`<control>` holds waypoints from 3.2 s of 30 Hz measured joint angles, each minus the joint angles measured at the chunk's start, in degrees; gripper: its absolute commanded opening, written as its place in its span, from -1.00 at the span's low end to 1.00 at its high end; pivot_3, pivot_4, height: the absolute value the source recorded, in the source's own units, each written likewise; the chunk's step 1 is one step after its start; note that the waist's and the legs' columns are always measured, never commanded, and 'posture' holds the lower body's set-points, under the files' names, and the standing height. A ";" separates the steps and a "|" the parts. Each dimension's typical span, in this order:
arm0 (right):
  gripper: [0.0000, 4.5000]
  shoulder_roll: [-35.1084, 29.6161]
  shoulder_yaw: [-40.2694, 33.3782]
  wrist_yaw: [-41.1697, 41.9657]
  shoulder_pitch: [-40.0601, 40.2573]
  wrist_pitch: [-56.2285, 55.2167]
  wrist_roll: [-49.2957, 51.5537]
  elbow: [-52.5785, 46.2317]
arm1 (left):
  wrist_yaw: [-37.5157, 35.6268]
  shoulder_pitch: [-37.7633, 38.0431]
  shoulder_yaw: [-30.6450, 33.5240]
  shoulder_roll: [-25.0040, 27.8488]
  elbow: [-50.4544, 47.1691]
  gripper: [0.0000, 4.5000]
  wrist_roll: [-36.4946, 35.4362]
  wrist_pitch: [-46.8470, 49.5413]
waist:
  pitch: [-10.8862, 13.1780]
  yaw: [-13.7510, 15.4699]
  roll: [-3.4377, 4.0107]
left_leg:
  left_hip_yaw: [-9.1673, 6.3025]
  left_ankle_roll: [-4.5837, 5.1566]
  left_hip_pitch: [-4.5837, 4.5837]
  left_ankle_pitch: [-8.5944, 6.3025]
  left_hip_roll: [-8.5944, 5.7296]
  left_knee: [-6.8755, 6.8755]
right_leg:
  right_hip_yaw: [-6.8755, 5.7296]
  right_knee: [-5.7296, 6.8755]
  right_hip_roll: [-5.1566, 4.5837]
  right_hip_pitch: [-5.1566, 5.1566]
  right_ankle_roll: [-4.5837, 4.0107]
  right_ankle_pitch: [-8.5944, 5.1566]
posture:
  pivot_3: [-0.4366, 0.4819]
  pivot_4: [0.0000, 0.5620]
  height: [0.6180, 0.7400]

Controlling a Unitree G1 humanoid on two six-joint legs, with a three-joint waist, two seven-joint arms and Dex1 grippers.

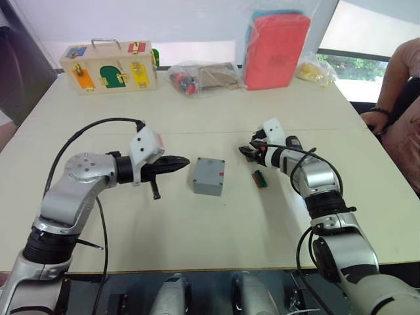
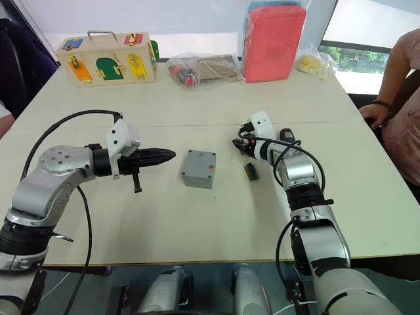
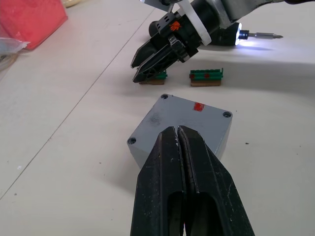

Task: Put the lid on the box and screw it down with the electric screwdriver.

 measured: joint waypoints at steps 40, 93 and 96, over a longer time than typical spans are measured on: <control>-0.99 -4.04 -0.24 4.82 0.03 7.75 3.78 -13.90 | 0.31 0.05 -1.50 -0.46 0.13 -1.00 0.02 -0.08 | 0.01 0.11 0.01 | -0.02 0.00 0.00 0.00 0.00 0.00 | 0.00 0.00 0.00 0.00 0.00 0.00 | -0.05 -0.47 0.83; 0.86 -13.56 6.87 11.23 5.68 22.77 10.87 -35.34 | 1.40 1.08 -1.67 -1.09 -0.39 -1.00 -0.15 -0.07 | 0.01 0.46 0.00 | -0.05 0.00 -0.02 0.00 -0.03 0.02 | -0.01 0.01 -0.04 0.00 0.00 0.00 | -0.05 -0.47 0.83; 0.86 -21.09 3.39 11.74 2.45 30.26 12.16 -37.39 | 0.96 -0.01 -1.86 -1.74 -0.49 -1.00 -0.97 -0.04 | 0.01 0.40 0.00 | -0.05 0.01 -0.03 0.00 -0.03 0.04 | -0.01 0.00 -0.05 0.01 0.00 0.00 | -0.05 -0.47 0.83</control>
